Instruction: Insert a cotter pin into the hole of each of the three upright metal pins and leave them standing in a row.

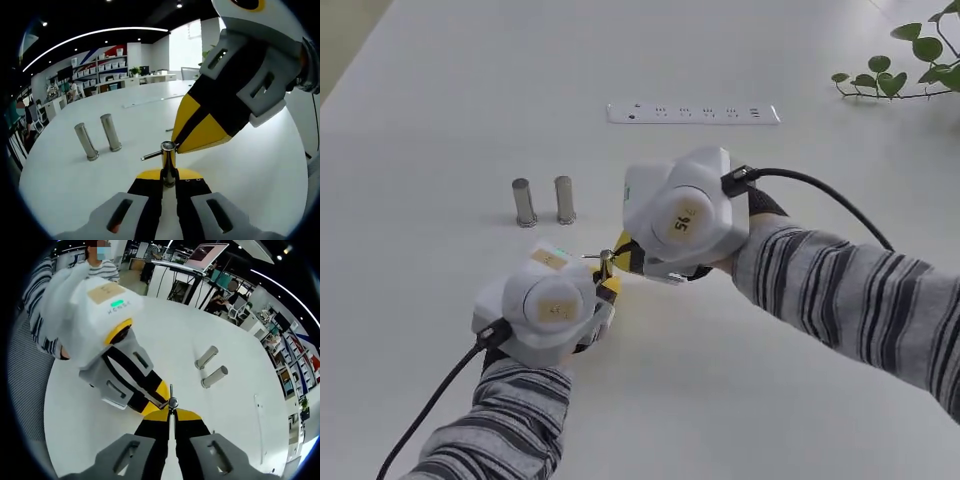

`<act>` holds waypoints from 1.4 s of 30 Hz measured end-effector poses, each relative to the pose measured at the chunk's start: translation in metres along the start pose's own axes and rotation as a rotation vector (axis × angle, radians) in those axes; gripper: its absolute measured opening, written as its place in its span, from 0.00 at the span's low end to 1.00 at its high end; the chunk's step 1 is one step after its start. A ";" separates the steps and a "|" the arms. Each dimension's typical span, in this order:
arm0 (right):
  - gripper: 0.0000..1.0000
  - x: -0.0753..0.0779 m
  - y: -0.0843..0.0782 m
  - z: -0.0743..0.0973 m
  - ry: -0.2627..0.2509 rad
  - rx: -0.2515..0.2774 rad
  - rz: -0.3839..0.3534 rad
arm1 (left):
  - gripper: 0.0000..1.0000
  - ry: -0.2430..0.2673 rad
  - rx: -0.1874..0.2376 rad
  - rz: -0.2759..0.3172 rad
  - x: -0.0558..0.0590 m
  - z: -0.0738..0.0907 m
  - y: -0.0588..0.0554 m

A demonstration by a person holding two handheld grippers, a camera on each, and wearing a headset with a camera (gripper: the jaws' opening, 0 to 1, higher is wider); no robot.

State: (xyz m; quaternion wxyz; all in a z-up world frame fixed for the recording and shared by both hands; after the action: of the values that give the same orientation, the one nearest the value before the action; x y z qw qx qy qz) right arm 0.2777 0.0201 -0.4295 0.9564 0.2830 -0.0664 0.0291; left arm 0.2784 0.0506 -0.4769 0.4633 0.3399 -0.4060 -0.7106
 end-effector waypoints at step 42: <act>0.37 -0.011 -0.054 0.048 -0.204 0.408 -0.630 | 0.05 0.029 -0.015 -0.032 -0.076 0.002 0.003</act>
State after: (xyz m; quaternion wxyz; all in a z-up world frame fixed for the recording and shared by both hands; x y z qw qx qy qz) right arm 0.2662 -0.0512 -0.4199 0.8309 0.4755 -0.0638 -0.2819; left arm 0.3035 0.1219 -0.4649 0.4602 0.3531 -0.3886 -0.7159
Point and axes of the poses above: the centre of the closed fingertips' face, and the gripper's own axes: z roughly backward along the fingers, x roughly to its right, y roughly out of its top, the point moved 3 cm from there along z, roughly backward along the fingers, and after that the axes turned 13 degrees about y, right-handed, at the moved point
